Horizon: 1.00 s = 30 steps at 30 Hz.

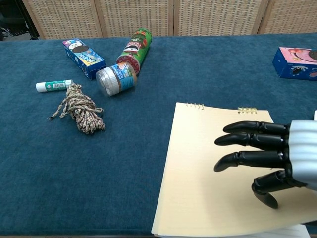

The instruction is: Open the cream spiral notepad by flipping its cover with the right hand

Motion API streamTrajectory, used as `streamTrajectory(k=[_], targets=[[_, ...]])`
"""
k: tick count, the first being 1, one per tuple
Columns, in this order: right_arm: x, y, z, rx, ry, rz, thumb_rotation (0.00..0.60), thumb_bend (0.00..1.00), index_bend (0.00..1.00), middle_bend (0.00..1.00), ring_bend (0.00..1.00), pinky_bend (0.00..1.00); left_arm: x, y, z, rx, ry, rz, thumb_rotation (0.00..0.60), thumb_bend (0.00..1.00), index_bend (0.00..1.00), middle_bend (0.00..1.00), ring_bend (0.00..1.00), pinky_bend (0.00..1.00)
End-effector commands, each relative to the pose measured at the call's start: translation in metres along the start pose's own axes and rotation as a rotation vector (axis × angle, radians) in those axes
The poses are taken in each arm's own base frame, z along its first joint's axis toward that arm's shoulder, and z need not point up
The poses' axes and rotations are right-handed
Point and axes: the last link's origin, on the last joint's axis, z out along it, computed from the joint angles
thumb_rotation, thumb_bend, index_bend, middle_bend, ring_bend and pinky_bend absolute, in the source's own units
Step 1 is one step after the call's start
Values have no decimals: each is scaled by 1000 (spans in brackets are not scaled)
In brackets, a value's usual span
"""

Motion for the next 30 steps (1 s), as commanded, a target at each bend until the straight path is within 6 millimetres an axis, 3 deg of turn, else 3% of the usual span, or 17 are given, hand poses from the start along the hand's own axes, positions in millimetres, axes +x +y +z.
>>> streamTrajectory(k=[1, 7, 11, 20, 30], targets=[[0, 0, -1, 1, -1, -2, 600, 778, 669, 194, 0, 0, 0, 0, 0, 1, -1, -1, 600, 0, 0, 0, 0, 0], [1, 5, 0, -22, 4, 22, 600, 794, 669, 195, 0, 0, -1, 1, 0, 1, -3, 3, 600, 0, 0, 0, 0, 0], [7, 21, 8, -121, 39, 119, 600, 824, 676, 195, 0, 0, -1, 1, 0, 1, -5, 3, 600, 0, 0, 0, 0, 0], [44, 83, 41, -484, 159, 573, 600, 878, 693, 195, 0, 0, -1, 1, 1, 2, -12, -1, 600, 0, 0, 0, 0, 0], [80, 154, 64, -757, 291, 734, 600, 927, 709, 194, 0, 0, 3, -3, 3, 11, -9, -24, 600, 0, 0, 0, 0, 0]])
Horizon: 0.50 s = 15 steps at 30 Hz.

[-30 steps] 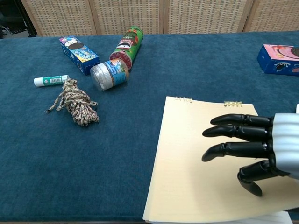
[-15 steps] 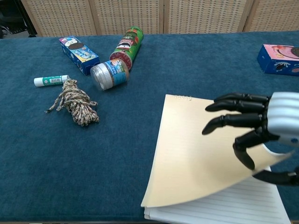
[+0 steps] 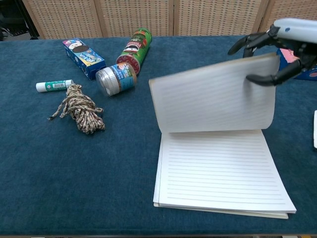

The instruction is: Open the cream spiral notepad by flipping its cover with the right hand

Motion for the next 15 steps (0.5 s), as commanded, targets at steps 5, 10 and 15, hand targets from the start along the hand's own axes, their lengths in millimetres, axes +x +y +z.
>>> streamTrajectory(k=[5, 10, 15], targets=[[48, 3, 59, -167, 140, 164, 600, 930, 711, 194, 0, 0, 1, -2, 4, 10, -7, -8, 600, 0, 0, 0, 0, 0], [63, 14, 83, -249, 210, 195, 600, 933, 716, 194, 0, 0, 0, -4, 7, 24, -16, -11, 600, 0, 0, 0, 0, 0], [88, 50, 122, -418, 338, 227, 600, 956, 720, 195, 0, 0, -2, -7, 16, 48, -32, -12, 600, 0, 0, 0, 0, 0]])
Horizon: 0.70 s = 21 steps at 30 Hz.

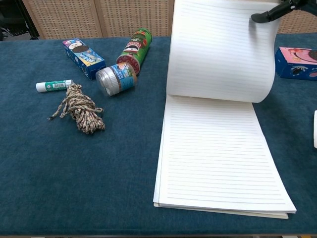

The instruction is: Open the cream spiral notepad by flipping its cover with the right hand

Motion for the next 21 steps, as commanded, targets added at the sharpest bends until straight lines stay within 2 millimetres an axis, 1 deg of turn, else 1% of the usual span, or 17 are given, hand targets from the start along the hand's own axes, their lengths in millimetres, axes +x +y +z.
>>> streamTrajectory(k=[1, 2, 4, 5, 6, 8, 9, 10, 11, 12, 13, 17, 18, 21], targets=[[14, 9, 53, -135, 120, 37, 600, 956, 720, 195, 0, 0, 0, -1, 6, 15, -4, 0, 600, 0, 0, 0, 0, 0], [14, 10, 57, -144, 127, 38, 600, 956, 720, 195, 0, 0, 0, -1, 7, 18, -4, 0, 600, 0, 0, 0, 0, 0], [19, 20, 70, -191, 160, 50, 600, 956, 720, 194, 0, 0, -1, -3, 11, 34, -8, 4, 600, 0, 0, 0, 0, 0], [19, 22, 72, -199, 161, 51, 600, 950, 718, 190, 0, 0, -1, -3, 12, 37, -9, 5, 600, 0, 0, 0, 0, 0], [20, 27, 77, -216, 160, 46, 600, 892, 665, 163, 0, 0, -2, -4, 14, 43, -14, 7, 600, 0, 0, 0, 0, 0], [21, 38, 82, -245, 137, 5, 600, 575, 373, 67, 0, 0, -4, -5, 18, 53, -23, 13, 600, 0, 0, 0, 0, 0], [22, 43, 83, -259, 127, -19, 600, 324, 168, 18, 0, 0, -5, -6, 19, 56, -26, 16, 600, 0, 0, 0, 0, 0], [24, 47, 84, -270, 125, -38, 600, 182, 68, 1, 0, 0, -5, -6, 20, 59, -29, 18, 600, 0, 0, 0, 0, 0], [27, 50, 85, -274, 134, -58, 600, 57, 3, 0, 0, 0, -6, -6, 21, 60, -32, 20, 600, 0, 0, 0, 0, 0], [28, 52, 85, -273, 143, -77, 600, 10, 0, 0, 0, 0, -7, -5, 21, 61, -34, 22, 600, 0, 0, 0, 0, 0], [29, 55, 85, -273, 144, -101, 600, 0, 0, 0, 0, 0, -7, -5, 22, 61, -35, 23, 600, 0, 0, 0, 0, 0], [30, 61, 78, -249, 128, -165, 600, 0, 0, 0, 0, 0, -8, -3, 21, 53, -44, 26, 600, 0, 0, 0, 0, 0], [30, 61, 75, -234, 123, -178, 600, 0, 0, 0, 0, 0, -8, -3, 21, 49, -43, 24, 600, 0, 0, 0, 0, 0], [30, 57, 55, -156, 117, -212, 600, 0, 0, 0, 0, 0, -6, -2, 19, 40, -37, 21, 600, 0, 0, 0, 0, 0]])
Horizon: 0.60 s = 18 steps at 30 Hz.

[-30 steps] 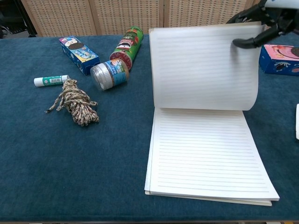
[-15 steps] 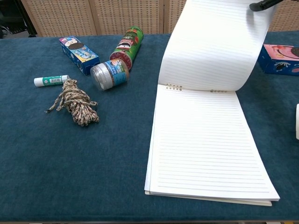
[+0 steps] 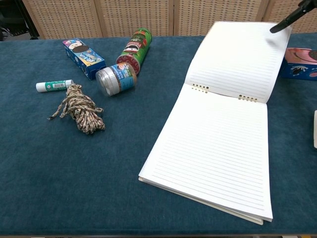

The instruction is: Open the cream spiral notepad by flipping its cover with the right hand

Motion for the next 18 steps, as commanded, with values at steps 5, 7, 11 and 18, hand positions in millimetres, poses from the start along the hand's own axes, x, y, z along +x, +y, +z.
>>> streamTrajectory(k=[5, 7, 11, 18], targets=[[10, 17, -74, 237, -26, -151, 600, 0, 0, 0, 0, 0, 4, 1, -9, -31, 21, -9, 600, 0, 0, 0, 0, 0], [13, 26, -93, 274, -37, -187, 600, 0, 0, 0, 0, 0, 5, 2, -12, -42, 27, -12, 600, 0, 0, 0, 0, 0], [16, 54, -138, 350, -42, -284, 600, 0, 0, 0, 0, 0, 8, 3, -20, -64, 42, -20, 600, 0, 0, 0, 0, 0], [17, 95, -198, 432, -8, -441, 600, 0, 0, 0, 0, 0, 9, 4, -25, -83, 62, -13, 600, 0, 0, 0, 0, 0]])
